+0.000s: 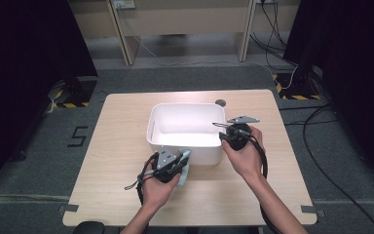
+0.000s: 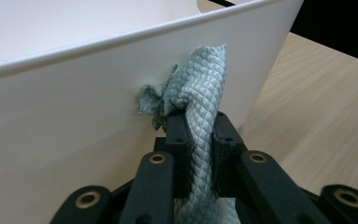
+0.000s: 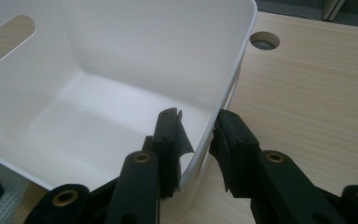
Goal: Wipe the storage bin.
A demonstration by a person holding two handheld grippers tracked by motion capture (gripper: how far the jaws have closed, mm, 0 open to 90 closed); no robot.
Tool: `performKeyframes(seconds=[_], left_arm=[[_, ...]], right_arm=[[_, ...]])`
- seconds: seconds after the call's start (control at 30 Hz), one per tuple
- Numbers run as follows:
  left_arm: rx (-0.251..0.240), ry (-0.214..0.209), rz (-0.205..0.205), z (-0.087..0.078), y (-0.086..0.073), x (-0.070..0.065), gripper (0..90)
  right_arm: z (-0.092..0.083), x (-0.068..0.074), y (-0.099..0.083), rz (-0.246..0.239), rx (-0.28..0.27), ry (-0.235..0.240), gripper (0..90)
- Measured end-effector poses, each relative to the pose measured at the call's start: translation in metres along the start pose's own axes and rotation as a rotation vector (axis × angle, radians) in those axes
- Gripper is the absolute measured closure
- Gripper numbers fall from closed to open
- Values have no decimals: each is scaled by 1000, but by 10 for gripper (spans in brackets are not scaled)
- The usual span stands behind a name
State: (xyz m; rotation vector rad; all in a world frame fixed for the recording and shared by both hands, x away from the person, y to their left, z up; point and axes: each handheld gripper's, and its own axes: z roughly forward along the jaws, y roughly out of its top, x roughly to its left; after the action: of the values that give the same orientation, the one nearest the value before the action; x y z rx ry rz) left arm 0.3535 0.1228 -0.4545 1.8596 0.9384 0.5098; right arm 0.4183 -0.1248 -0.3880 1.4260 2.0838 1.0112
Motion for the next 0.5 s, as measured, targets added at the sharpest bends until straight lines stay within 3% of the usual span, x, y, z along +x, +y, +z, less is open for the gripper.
performKeyframes(seconds=[0.5], left_arm=[[11, -4, -9, 5, -6, 0, 800]], right_arm=[[0, 0, 0, -1, 0, -1, 708]])
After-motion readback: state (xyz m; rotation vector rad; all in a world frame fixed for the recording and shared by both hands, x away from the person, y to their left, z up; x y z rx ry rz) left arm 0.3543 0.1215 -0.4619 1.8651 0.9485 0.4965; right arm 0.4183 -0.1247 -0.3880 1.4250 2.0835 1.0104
